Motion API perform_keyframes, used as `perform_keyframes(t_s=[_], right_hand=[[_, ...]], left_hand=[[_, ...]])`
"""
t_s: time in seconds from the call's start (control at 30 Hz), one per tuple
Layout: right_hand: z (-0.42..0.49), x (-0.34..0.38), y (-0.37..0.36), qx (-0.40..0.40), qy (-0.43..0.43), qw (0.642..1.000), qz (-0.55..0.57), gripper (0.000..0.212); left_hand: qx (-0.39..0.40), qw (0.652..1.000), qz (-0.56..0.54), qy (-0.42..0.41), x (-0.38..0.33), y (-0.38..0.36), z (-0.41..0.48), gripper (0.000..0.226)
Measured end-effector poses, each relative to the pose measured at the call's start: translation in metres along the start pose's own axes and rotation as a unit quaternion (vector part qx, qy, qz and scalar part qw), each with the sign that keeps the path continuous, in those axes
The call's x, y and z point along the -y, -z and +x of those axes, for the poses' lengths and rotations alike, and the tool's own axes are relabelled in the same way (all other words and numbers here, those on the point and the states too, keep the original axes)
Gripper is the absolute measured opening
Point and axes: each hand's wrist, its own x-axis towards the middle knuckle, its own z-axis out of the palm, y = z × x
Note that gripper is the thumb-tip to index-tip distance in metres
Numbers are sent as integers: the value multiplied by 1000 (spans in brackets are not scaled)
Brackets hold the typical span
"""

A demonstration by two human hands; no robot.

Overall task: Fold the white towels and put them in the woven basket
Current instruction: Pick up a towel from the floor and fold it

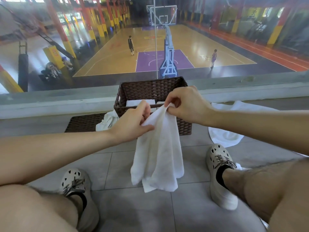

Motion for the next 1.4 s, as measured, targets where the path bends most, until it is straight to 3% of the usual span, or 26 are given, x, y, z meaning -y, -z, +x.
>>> perform_keyframes(t_s=[0.17,0.3,0.5,0.73,0.83,0.93,1.03,1.1,1.13,1.2,1.27,1.33,1.4], right_hand=[[7,4,2,-50,-101,993,32,13],[12,9,3,-68,-125,989,32,13],[16,14,1,-74,-125,989,15,9],[15,11,10,-98,-120,987,47,11],[9,-5,14,-97,-137,986,18,10],[3,-33,13,-25,-217,975,-51,12],[-5,-47,5,164,-274,940,-118,5],[-8,-42,-5,286,-247,909,-175,30],[-10,-36,-11,318,-223,904,-178,55],[-12,-23,-22,327,-181,919,-129,109],[-13,-7,-35,305,-148,939,-59,126],[-11,3,-47,298,-110,948,-37,102],[-8,5,-60,268,-70,960,-45,41]], left_hand=[[-31,988,72,-131,8,1,-6,12],[-42,998,-17,-33,0,-11,-4,41],[-28,995,-88,27,-15,-28,8,30],[117,990,-33,65,4,-48,3,22],[138,986,1,96,27,-41,-1,39],[84,988,-8,129,42,-18,2,42],[45,993,-3,106,39,7,4,33],[52,996,4,74,30,17,3,30],[61,996,2,62,25,20,3,30],[88,995,11,39,12,24,3,29],[115,993,32,7,2,27,5,29],[135,990,42,-18,-4,29,5,28],[138,989,39,-34,-3,33,3,26]])
